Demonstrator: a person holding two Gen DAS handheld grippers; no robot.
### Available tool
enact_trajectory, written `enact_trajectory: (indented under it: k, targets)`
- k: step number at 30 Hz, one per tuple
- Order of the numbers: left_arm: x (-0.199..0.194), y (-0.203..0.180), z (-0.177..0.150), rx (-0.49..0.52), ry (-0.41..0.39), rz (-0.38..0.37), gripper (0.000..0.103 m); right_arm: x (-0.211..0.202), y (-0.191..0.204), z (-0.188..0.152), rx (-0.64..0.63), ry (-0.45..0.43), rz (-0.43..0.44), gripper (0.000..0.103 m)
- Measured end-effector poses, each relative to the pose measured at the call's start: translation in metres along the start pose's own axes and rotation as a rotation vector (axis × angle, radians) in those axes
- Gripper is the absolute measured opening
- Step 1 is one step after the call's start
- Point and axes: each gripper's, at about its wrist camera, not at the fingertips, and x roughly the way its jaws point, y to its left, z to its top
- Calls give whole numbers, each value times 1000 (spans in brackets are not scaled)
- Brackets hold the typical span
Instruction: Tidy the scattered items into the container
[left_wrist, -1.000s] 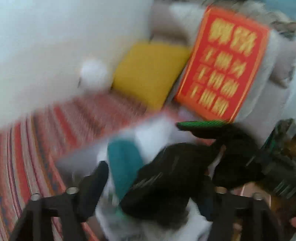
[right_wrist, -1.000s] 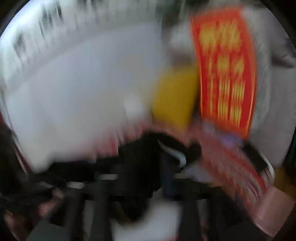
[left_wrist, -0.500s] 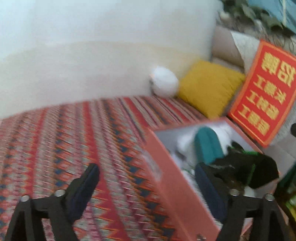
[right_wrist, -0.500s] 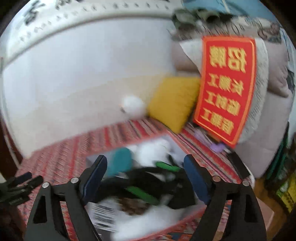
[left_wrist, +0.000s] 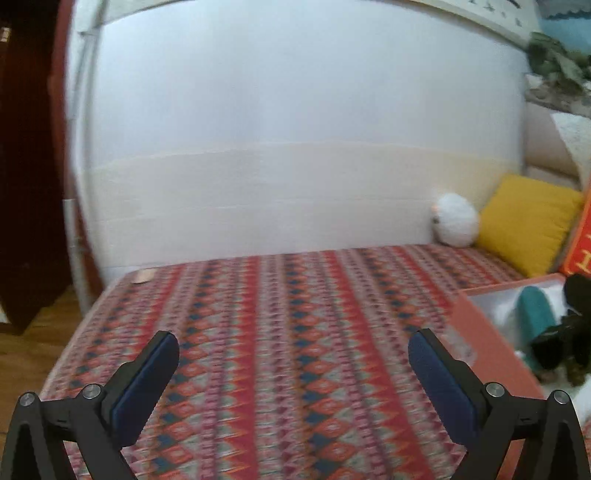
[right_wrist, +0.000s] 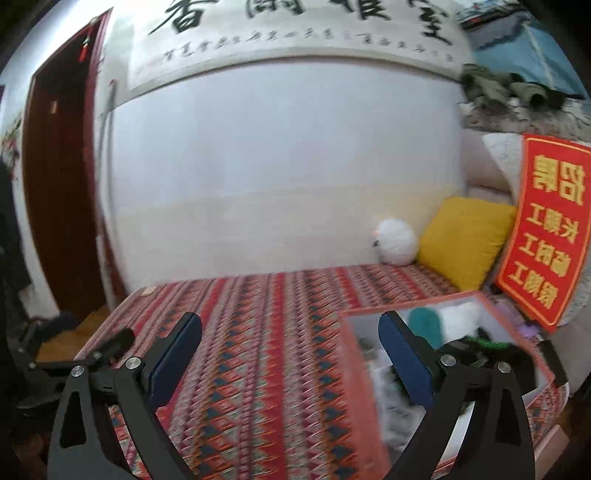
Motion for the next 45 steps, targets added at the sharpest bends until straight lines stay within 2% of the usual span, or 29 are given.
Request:
enact_trajectory:
  k: [5, 9, 13, 16, 21, 25, 29, 35, 41, 45]
  targets:
    - [-5, 31, -9, -22, 10, 49, 103, 17, 39, -13, -13, 48, 39, 98]
    - [5, 44, -14, -42, 78, 38, 103, 20, 58, -17, -33, 45, 43, 98]
    - [11, 50, -21, -58, 99, 30, 103, 20, 68, -24, -34, 33, 22, 98]
    - [22, 47, -27, -51, 140, -14, 103, 24, 66, -40, -6, 29, -33, 98]
    - [37, 22, -38, 32, 220, -95, 103, 28, 48, -77, 95, 38, -180, 98]
    - [28, -8, -38, 99, 190, -146, 103, 18, 22, -95, 186, 69, -269, 98]
    - [16, -43, -39, 155, 183, -256, 103, -9, -9, -106, 271, 74, -373, 98]
    - [3, -88, -39, 224, 200, -390, 103, -42, -43, -111, 291, 94, -507, 99]
    - [5, -105, -42, 218, 267, -521, 103, -57, -53, -116, 295, 97, -541, 99]
    - [8, -110, -47, 214, 299, -529, 103, -53, -53, -117, 289, 120, -533, 99]
